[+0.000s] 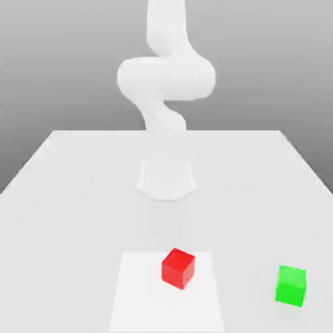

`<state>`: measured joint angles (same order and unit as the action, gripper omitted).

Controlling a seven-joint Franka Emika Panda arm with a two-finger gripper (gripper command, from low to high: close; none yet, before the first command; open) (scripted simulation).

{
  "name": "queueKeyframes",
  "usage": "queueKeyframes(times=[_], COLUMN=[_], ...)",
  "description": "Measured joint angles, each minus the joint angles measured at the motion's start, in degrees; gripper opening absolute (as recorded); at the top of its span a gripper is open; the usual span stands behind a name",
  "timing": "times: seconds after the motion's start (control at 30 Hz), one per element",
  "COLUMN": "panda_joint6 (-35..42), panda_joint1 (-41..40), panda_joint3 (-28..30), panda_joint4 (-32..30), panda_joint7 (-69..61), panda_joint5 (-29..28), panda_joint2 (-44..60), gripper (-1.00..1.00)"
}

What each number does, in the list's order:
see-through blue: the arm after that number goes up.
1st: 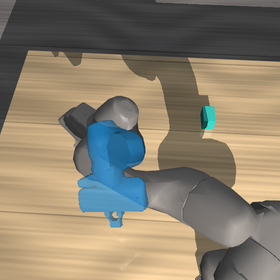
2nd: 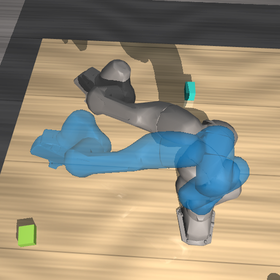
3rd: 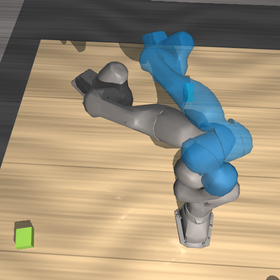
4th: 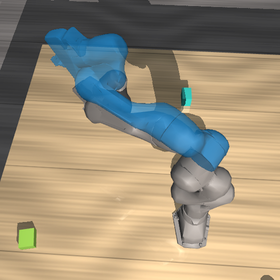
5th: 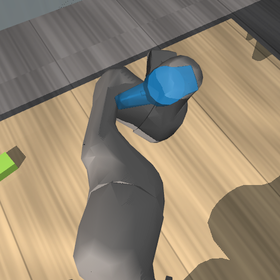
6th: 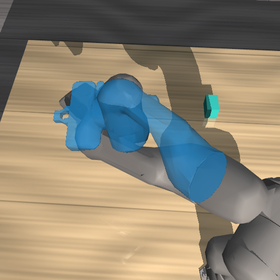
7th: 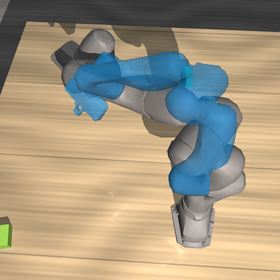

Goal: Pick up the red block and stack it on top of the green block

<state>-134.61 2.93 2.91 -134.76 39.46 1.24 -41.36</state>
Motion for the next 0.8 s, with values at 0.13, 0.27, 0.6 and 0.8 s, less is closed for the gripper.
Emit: queueKeyframes(times=[0.13, 0.27, 0.6, 0.8], panda_joint6=[-5.13, -10.06, -23.84, -30.01], panda_joint1=[5.43, 10.06, 15.05, 15.26], panda_joint3=[4.94, 8.61, 11.25, 10.60], panda_joint4=[-5.32, -10.45, -24.23, -24.57], panda_joint7=[-11.68, -22.81, -47.41, -52.04], panda_joint5=[2.02, 3.75, 0.62, 2.56], panda_joint2=[8.57, 16.99, 38.71, 46.28], gripper=[0.00, 0.00, 0.00, 0.00])
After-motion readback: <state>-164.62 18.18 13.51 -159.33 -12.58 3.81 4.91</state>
